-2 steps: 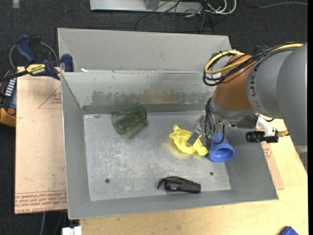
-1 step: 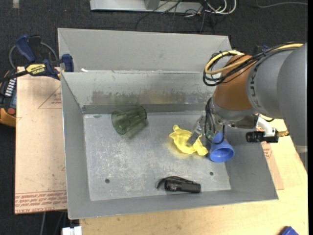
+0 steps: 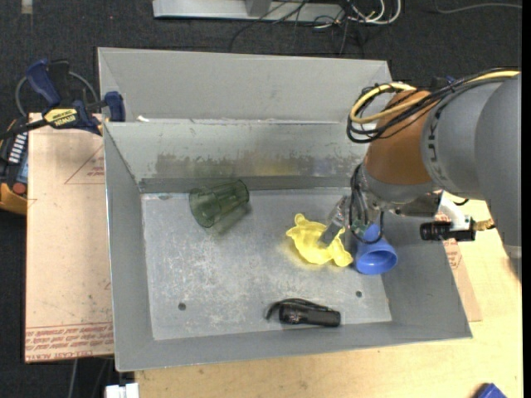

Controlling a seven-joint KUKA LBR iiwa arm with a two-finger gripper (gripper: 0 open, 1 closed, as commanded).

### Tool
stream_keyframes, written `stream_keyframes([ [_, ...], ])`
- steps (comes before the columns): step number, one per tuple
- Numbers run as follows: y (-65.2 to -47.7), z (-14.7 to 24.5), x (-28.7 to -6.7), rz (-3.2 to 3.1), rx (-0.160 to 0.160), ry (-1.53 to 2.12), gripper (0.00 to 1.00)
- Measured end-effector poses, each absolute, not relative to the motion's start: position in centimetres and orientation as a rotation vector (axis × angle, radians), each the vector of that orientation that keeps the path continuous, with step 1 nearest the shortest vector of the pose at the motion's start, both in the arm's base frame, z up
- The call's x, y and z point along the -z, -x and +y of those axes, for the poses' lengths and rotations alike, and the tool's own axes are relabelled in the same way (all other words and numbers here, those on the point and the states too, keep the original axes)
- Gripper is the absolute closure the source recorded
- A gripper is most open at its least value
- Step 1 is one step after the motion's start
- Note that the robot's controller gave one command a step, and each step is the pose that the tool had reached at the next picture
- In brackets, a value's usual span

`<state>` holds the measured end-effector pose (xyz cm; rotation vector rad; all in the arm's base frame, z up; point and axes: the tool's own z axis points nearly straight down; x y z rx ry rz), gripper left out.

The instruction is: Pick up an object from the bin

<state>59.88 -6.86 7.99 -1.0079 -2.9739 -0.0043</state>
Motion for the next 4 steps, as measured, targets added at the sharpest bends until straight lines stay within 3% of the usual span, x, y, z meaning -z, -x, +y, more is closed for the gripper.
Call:
stream_keyframes([
  [1, -60.0, -6.9, -10.4, -2.977, 0.006, 1.009, 1.0],
  [4, -60.1, -6.9, -12.6, -2.981, 0.007, 1.008, 1.0],
])
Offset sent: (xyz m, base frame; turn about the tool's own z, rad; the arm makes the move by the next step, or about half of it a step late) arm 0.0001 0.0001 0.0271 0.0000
